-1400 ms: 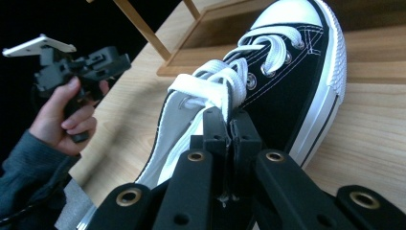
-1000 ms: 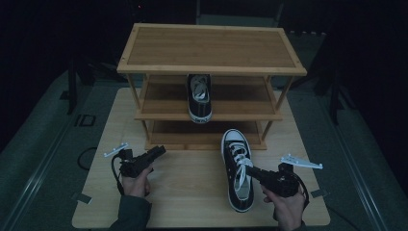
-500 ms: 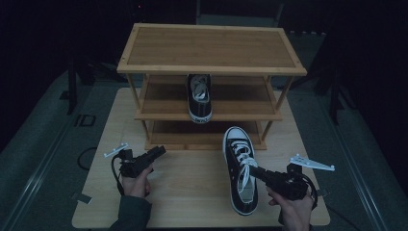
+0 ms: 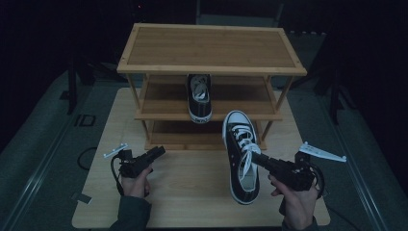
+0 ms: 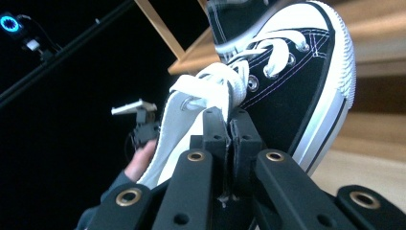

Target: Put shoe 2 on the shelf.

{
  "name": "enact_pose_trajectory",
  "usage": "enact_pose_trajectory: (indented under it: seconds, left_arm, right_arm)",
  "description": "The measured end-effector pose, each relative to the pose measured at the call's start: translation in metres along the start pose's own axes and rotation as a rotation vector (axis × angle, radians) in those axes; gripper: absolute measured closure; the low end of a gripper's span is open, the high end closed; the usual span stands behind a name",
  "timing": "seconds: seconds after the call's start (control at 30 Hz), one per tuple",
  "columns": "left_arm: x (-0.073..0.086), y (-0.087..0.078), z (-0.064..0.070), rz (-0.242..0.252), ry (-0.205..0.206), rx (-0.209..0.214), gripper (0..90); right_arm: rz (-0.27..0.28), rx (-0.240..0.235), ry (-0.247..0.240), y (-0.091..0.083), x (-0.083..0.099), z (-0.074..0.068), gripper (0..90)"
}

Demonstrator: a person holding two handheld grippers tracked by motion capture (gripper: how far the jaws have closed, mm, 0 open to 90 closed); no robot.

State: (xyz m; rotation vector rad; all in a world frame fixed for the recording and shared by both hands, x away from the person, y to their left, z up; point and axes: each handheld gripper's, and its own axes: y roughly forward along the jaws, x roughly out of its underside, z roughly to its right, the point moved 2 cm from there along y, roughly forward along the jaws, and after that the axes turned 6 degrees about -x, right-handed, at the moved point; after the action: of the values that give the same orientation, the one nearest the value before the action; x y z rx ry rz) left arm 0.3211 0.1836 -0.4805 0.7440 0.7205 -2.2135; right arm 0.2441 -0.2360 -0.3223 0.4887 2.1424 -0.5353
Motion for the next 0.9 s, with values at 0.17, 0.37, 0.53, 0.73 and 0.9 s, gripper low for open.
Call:
enact_pose_trajectory:
  seconds: [0.17, 0.37, 0.53, 0.73, 0.9]
  left_arm:
    - [0.0, 0.0, 0.0, 0.002, -0.004, 0.0, 55.0]
    - [0.0, -0.001, -0.002, 0.003, -0.012, 0.0, 55.0]
    - [0.0, 0.0, -0.002, 0.001, -0.011, 0.001, 55.0]
    - [0.0, 0.0, -0.003, 0.002, -0.01, 0.001, 55.0]
    - [-0.001, 0.0, -0.004, 0.003, -0.017, 0.003, 55.0]
  right_arm:
    - [0.023, -0.007, 0.007, 0.011, -0.021, 0.005, 87.8]
    - [0.041, 0.035, -0.002, 0.035, -0.043, 0.024, 87.8]
    - [0.058, 0.086, -0.031, 0.051, -0.055, 0.035, 87.8]
    - [0.08, 0.096, -0.017, 0.076, -0.072, 0.054, 87.8]
    - [0.069, 0.112, -0.02, 0.092, -0.084, 0.065, 87.8]
